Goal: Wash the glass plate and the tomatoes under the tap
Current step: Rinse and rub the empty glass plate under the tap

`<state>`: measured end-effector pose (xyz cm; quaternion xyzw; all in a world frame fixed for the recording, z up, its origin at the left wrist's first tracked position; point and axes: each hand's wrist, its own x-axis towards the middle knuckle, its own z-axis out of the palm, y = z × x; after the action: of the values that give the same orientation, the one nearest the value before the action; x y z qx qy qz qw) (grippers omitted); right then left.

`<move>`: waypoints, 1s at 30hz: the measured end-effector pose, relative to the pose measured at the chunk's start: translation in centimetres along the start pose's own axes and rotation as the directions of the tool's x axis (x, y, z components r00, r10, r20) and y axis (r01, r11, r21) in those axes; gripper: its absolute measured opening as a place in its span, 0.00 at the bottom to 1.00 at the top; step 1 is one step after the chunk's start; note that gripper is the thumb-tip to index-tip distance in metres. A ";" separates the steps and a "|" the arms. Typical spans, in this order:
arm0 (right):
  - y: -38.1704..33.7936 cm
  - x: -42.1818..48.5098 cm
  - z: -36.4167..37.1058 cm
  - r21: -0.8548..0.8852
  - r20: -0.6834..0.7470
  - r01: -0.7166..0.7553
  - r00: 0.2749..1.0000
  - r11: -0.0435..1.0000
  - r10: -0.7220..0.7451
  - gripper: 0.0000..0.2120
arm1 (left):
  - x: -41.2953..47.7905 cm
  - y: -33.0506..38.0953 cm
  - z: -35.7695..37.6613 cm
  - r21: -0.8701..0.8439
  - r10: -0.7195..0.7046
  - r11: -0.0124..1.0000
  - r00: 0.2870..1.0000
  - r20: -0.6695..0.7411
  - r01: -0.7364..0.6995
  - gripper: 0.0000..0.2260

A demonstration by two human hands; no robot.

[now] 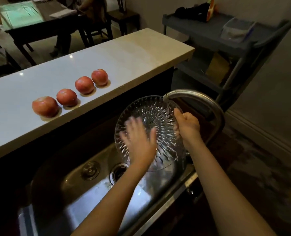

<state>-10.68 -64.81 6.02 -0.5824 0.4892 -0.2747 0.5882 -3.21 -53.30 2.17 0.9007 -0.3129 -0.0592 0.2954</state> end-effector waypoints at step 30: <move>3.2 -6.7 -1.4 -0.362 0.805 0.931 0.287 -0.046 -0.520 0.15 | 3.9 -11.2 -5.4 -0.494 -0.229 0.021 0.485 0.844 0.869 0.14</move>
<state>-15.21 -58.85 4.89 -0.9862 -0.0058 -0.1499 0.0703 7.36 -45.91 0.58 0.5387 0.1212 -0.5954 0.5836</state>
